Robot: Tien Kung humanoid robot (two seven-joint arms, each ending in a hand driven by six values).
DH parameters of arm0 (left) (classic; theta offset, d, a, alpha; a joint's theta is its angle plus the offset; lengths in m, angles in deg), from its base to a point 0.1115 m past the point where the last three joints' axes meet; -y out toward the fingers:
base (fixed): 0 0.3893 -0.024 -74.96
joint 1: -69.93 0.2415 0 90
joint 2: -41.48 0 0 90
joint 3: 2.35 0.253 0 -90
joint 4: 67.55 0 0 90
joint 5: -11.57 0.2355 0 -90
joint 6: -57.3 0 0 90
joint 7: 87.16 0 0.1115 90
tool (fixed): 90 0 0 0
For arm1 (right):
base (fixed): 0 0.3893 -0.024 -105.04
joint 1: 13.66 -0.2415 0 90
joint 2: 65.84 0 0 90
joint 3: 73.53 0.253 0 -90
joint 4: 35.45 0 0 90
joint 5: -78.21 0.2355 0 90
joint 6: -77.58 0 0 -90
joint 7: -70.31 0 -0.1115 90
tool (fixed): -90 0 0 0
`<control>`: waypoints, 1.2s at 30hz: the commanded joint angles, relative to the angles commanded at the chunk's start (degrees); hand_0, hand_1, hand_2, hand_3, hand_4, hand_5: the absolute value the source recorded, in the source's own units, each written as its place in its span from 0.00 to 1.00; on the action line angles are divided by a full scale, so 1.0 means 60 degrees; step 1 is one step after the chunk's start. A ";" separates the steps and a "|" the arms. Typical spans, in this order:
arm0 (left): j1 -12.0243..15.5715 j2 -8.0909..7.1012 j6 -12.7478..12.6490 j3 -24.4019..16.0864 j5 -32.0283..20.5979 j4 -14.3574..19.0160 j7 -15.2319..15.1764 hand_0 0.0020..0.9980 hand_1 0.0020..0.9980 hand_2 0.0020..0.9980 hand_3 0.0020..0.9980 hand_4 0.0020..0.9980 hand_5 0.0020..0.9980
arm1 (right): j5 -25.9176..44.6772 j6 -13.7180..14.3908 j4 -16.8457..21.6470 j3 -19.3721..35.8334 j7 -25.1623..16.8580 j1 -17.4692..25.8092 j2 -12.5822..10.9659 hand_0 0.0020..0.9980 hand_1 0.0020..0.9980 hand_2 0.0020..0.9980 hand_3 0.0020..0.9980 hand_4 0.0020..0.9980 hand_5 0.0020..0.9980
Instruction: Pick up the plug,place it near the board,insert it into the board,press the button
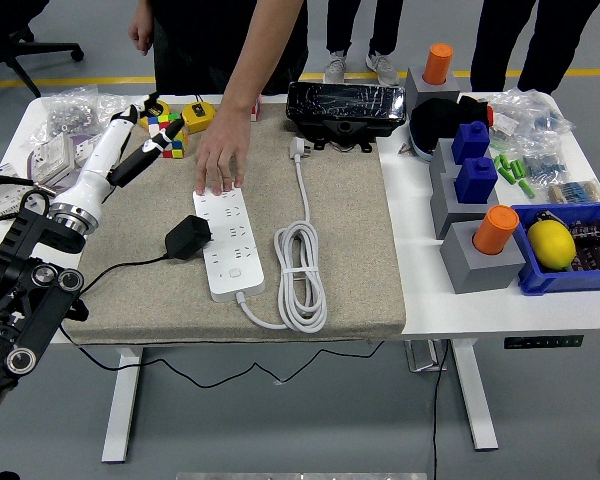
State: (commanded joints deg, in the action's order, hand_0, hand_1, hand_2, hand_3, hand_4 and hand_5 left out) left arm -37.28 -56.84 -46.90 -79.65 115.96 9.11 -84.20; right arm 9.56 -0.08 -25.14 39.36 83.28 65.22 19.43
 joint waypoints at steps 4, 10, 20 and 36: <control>0.0794 0.0118 -0.0355 -0.0069 0.1543 0.1518 0.1552 0.95 0.98 0.97 0.94 1.00 1.00 | 0.0017 -0.0030 0.0000 -0.0011 -0.0012 0.0034 0.0026 0.78 0.69 0.71 0.76 1.00 1.00; 0.1500 0.0119 0.1416 0.0157 0.3751 0.3484 0.3801 0.95 0.97 0.95 0.93 1.00 1.00 | 0.0112 -0.0029 0.0000 -0.0082 -0.0068 -0.0049 0.0029 0.78 0.69 0.71 0.76 1.00 1.00; 0.1763 0.0212 0.3729 0.0984 0.4195 0.4032 0.5669 0.97 0.96 0.93 0.93 1.00 1.00 | 0.0131 -0.0039 0.0000 -0.0076 -0.0048 -0.0041 0.0000 0.78 0.69 0.71 0.76 1.00 1.00; 0.2074 0.0324 0.4820 0.1312 0.3785 0.3779 0.5669 0.96 0.91 0.90 0.91 1.00 1.00 | 0.0149 -0.0065 0.0000 -0.0067 -0.0100 -0.0025 -0.0005 0.78 0.69 0.71 0.76 1.00 1.00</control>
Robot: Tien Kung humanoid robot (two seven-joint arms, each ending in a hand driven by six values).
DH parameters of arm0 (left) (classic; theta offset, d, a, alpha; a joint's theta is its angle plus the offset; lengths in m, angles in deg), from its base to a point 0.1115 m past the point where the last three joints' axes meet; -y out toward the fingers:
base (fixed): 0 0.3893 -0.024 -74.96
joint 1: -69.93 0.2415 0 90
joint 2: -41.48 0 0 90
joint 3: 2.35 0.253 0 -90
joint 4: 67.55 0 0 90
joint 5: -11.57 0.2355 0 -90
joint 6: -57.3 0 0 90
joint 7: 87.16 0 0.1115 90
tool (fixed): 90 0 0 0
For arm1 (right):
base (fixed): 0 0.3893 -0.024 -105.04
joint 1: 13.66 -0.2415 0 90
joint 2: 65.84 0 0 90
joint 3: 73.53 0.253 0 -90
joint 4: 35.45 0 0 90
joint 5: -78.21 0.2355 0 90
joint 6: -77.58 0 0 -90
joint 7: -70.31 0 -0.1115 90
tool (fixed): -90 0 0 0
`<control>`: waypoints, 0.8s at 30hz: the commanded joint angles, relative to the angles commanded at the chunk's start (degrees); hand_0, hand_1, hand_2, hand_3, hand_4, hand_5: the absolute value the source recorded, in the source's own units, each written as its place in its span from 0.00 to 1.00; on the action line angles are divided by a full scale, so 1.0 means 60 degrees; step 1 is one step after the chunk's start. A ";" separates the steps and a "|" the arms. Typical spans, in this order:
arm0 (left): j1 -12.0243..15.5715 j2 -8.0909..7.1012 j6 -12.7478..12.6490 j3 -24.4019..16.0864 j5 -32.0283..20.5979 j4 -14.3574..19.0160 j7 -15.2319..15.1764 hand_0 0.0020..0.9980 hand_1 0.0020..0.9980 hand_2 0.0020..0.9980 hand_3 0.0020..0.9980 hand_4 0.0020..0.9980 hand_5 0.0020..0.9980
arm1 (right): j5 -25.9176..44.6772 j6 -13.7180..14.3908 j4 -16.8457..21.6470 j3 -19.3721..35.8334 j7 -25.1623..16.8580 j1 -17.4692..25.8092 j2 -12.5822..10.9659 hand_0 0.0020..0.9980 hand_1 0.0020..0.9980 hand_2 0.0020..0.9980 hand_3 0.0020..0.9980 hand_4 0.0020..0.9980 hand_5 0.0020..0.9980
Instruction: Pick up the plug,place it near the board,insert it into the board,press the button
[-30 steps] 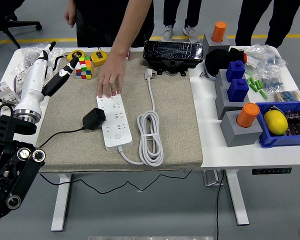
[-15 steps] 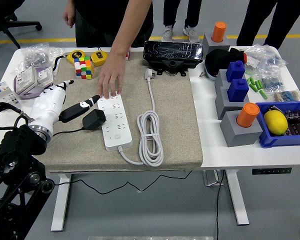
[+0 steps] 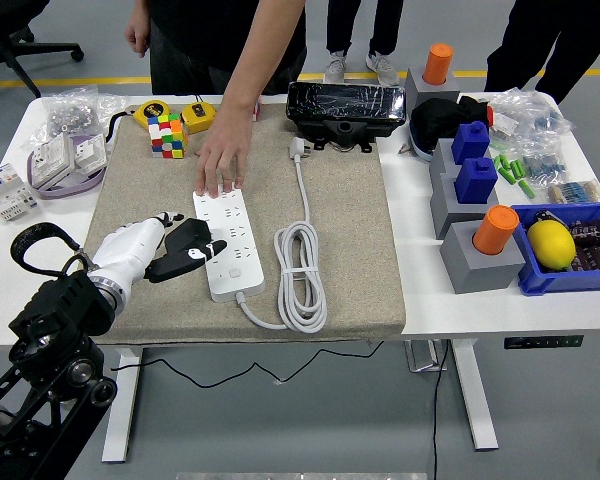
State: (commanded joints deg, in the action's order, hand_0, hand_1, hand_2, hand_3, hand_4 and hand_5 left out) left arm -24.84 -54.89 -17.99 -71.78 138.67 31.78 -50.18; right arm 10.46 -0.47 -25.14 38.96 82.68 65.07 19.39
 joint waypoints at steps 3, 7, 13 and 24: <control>0.0001 0.0006 0.0002 -0.0017 -0.0033 -0.0117 0.0000 0.96 0.90 0.89 0.91 1.00 1.00 | 0.0004 0.0011 0.0000 -0.0004 -0.0011 -0.0013 -0.0004 0.78 0.69 0.71 0.76 1.00 1.00; -0.0015 0.0042 -0.0108 -0.0061 0.0064 -0.0398 0.0000 0.96 0.90 0.89 0.91 1.00 1.00 | -0.0012 0.0016 0.0000 0.0007 0.0003 -0.0002 -0.0012 0.78 0.69 0.71 0.76 1.00 1.00; -0.0062 0.0048 -0.0246 -0.0036 0.0112 -0.0605 0.0000 0.96 0.91 0.89 0.91 1.00 1.00 | -0.0027 0.0004 0.0000 0.0020 0.0020 0.0001 -0.0015 0.78 0.69 0.71 0.76 1.00 1.00; -0.0134 0.0056 -0.0282 0.0161 0.0042 -0.0651 0.0000 0.96 0.91 0.89 0.91 1.00 1.00 | -0.0002 -0.0007 0.0000 0.0005 0.0019 0.0001 -0.0024 0.78 0.69 0.71 0.76 1.00 1.00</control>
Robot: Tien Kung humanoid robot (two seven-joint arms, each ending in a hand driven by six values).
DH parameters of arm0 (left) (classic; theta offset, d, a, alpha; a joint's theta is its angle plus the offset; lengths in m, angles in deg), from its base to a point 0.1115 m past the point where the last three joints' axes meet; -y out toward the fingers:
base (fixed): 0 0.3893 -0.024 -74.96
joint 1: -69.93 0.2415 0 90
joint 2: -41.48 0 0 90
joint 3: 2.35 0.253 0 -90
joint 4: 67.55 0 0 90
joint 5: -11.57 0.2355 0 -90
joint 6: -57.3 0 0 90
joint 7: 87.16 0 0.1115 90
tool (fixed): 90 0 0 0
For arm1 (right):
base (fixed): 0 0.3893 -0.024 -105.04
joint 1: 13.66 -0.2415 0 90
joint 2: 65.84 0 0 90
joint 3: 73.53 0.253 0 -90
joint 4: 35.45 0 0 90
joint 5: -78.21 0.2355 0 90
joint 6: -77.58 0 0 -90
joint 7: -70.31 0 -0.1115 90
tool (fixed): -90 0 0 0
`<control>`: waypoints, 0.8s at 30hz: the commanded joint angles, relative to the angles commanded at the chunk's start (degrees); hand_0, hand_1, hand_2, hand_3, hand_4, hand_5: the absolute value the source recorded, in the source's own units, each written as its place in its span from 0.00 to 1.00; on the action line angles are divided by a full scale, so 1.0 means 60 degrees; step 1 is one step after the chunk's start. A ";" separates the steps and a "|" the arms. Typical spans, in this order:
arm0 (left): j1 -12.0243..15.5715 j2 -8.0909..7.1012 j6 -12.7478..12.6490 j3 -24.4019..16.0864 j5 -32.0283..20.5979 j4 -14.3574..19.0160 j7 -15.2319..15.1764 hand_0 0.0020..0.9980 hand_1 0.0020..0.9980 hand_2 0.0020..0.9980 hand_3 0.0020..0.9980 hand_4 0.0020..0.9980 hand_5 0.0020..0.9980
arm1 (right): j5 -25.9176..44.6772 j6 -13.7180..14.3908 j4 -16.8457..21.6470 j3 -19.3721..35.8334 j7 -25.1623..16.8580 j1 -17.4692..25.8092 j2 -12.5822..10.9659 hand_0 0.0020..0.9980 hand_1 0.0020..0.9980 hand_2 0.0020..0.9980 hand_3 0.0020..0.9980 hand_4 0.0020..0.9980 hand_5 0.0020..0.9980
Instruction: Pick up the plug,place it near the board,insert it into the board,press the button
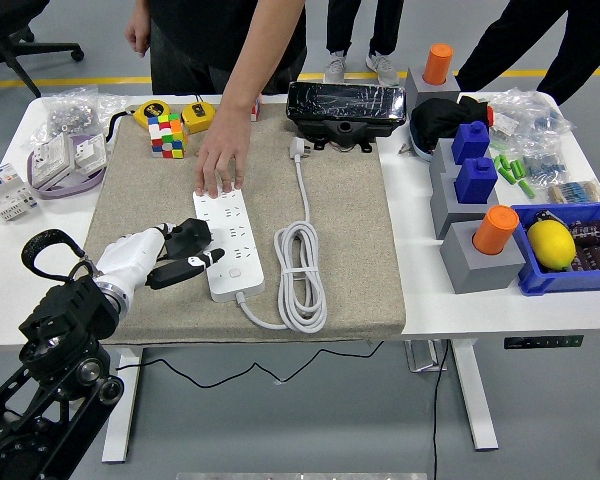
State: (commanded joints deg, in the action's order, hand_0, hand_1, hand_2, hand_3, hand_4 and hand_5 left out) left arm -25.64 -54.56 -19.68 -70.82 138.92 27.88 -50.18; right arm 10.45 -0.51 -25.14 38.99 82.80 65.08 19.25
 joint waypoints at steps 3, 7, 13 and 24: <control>-0.0011 0.0001 -0.0004 0.0060 -0.0026 -0.0046 0.0000 0.96 0.91 0.89 0.91 1.00 1.00 | 0.0002 0.0007 0.0000 0.0001 -0.0009 -0.0006 -0.0006 0.78 0.69 0.71 0.76 1.00 1.00; -0.0053 0.0019 -0.0031 0.0103 -0.0026 -0.0146 0.0000 0.96 0.91 0.89 0.91 1.00 1.00 | 0.0019 0.0003 0.0000 -0.0016 -0.0021 -0.0025 -0.0006 0.78 0.69 0.71 0.76 1.00 1.00; -0.0119 0.0034 -0.0106 0.0175 -0.0039 -0.0252 0.0000 0.95 0.90 0.89 0.90 1.00 1.00 | 0.0010 -0.0002 0.0000 0.0006 -0.0007 -0.0022 -0.0012 0.78 0.69 0.71 0.76 1.00 1.00; -0.0305 0.0039 -0.0274 0.0322 0.0003 -0.0283 0.0000 0.95 0.90 0.89 0.90 1.00 1.00 | -0.0007 0.0010 0.0000 0.0001 -0.0020 -0.0023 -0.0005 0.78 0.69 0.71 0.76 1.00 1.00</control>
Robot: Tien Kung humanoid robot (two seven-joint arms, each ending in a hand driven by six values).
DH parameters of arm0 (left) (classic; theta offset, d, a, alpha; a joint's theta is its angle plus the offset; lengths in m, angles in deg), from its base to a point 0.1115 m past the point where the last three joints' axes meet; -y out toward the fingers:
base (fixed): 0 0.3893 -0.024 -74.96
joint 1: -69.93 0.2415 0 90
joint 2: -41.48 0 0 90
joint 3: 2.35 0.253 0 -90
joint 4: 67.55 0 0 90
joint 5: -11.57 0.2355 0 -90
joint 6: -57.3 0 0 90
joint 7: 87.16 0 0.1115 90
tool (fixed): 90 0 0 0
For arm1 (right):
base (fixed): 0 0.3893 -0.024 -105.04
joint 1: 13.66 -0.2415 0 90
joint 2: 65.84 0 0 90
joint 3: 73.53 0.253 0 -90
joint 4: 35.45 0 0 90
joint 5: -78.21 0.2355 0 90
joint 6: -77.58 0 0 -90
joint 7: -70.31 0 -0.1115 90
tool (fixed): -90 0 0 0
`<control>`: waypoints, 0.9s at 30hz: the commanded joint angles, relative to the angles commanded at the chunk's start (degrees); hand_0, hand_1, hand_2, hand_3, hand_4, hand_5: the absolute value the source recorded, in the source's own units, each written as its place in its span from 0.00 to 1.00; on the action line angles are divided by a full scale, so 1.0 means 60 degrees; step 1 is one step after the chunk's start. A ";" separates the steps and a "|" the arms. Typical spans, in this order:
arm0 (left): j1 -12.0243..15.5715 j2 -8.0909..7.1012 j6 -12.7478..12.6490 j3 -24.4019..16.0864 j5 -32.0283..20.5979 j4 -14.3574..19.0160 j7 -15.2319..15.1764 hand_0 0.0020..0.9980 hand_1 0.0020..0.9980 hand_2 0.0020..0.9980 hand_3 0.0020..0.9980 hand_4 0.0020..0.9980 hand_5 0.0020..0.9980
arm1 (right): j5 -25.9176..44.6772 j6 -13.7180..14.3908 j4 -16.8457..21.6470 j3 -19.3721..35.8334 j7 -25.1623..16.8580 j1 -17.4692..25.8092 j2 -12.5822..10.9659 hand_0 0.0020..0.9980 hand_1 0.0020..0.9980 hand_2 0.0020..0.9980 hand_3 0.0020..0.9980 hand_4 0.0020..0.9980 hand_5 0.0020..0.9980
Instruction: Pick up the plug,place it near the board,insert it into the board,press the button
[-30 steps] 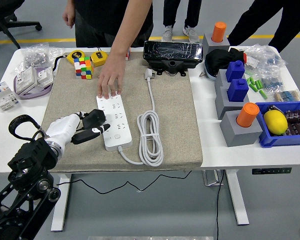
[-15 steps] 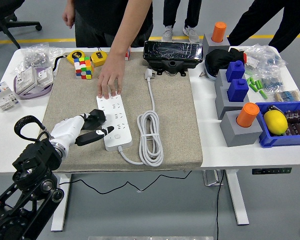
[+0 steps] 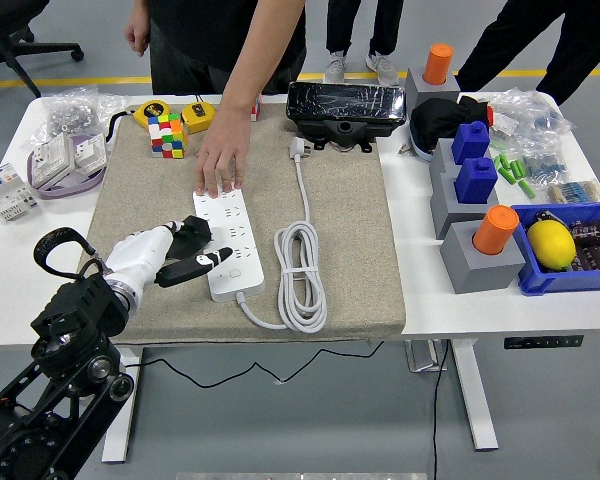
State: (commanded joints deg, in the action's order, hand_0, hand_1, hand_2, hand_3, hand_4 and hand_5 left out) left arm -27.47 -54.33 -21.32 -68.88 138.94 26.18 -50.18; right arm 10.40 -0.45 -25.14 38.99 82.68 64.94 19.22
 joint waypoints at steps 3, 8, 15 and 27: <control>-0.0052 -0.0008 -0.0055 0.0089 -0.0007 -0.0007 0.0000 0.95 0.90 0.88 0.90 1.00 1.00 | -0.0009 0.0011 0.0000 0.0012 0.0003 -0.0002 0.0002 0.78 0.69 0.71 0.76 1.00 1.00; -0.0128 -0.0038 -0.0060 0.0267 -0.0056 -0.0020 0.0000 0.95 0.89 0.88 0.90 1.00 1.00 | -0.0043 0.0025 0.0000 0.0025 0.0014 0.0003 -0.0005 0.78 0.69 0.71 0.76 1.00 1.00; -0.0182 -0.0045 -0.0067 0.0473 -0.0126 -0.0063 0.0000 0.95 0.89 0.88 0.90 1.00 1.00 | -0.0035 0.0027 0.0000 0.0016 0.0017 0.0002 -0.0007 0.78 0.69 0.71 0.76 1.00 1.00; -0.0650 -0.0113 -0.0120 0.0821 -0.0197 -0.0197 0.0000 0.95 0.89 0.87 0.90 1.00 1.00 | -0.0042 0.0024 0.0000 0.0035 -0.0001 -0.0030 -0.0018 0.78 0.69 0.71 0.76 1.00 1.00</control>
State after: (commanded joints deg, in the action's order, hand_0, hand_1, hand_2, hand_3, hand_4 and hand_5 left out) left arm -31.37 -55.00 -22.04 -63.96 137.76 25.00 -50.18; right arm 10.15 -0.31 -25.14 39.20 82.67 64.76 19.11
